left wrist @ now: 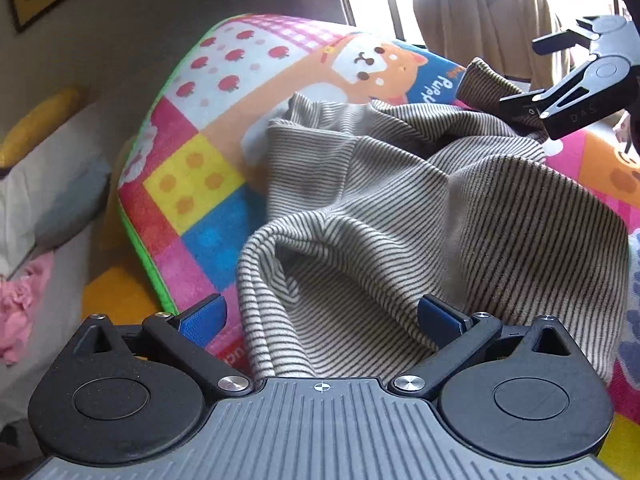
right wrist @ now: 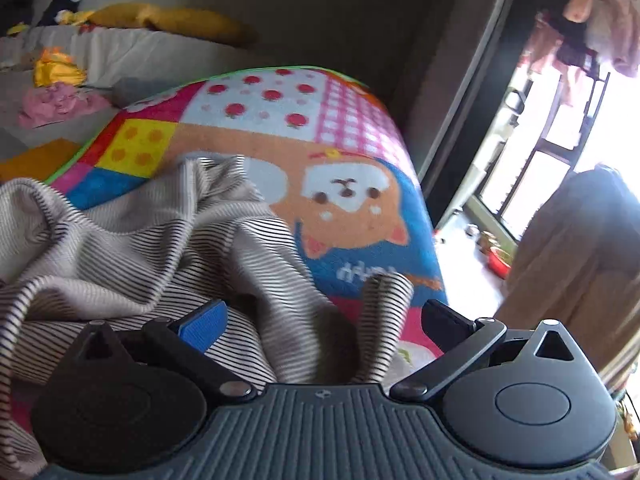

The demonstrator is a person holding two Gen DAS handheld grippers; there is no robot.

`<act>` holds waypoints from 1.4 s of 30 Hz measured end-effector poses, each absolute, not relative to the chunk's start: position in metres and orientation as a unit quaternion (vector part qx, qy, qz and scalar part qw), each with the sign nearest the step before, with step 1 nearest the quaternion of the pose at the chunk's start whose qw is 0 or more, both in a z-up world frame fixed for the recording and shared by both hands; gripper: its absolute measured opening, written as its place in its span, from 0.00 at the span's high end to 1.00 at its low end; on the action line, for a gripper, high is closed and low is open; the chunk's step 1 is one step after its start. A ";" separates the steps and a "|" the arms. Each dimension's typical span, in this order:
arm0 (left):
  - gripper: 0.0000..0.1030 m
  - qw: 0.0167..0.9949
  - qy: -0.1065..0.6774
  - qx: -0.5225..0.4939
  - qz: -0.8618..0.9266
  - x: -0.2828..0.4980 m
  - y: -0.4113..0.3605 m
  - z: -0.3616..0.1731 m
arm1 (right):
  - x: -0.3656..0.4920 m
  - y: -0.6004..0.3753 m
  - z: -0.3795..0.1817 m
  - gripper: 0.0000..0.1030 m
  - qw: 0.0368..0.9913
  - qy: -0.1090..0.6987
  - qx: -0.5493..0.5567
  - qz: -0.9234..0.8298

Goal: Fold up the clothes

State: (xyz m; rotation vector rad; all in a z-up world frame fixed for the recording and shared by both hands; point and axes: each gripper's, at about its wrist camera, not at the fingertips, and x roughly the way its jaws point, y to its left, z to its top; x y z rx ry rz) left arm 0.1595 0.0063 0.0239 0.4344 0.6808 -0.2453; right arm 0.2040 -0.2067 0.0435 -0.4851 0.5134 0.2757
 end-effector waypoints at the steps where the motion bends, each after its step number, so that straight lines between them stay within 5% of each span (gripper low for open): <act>1: 0.00 0.910 0.332 0.222 -0.113 0.164 0.005 0.022 | 0.207 -0.198 0.042 0.00 0.917 0.256 -0.264 0.152; 5: 0.00 0.895 0.326 0.280 -0.122 0.176 -0.006 0.014 | 0.208 -0.179 0.025 0.00 0.898 0.242 -0.341 0.135; 14: 0.00 0.876 0.289 0.370 -0.110 0.175 -0.012 0.018 | 0.213 -0.205 0.001 0.00 0.910 0.291 -0.258 0.145; 21: 0.00 0.892 0.389 0.152 -0.175 0.167 0.031 0.018 | 0.210 -0.276 0.019 0.00 0.908 0.361 0.021 0.209; 28: 0.00 0.890 0.420 0.065 -0.164 0.170 0.043 0.006 | 0.208 -0.303 -0.006 0.00 0.868 0.411 0.155 0.231; 37: 0.00 0.896 0.417 0.033 -0.150 0.166 0.047 0.002 | 0.210 -0.272 -0.004 0.00 0.883 0.410 0.086 0.211; 42: 0.00 0.889 0.422 -0.034 -0.174 0.172 0.056 0.008 | 0.246 -0.267 -0.008 0.00 0.865 0.404 0.161 0.251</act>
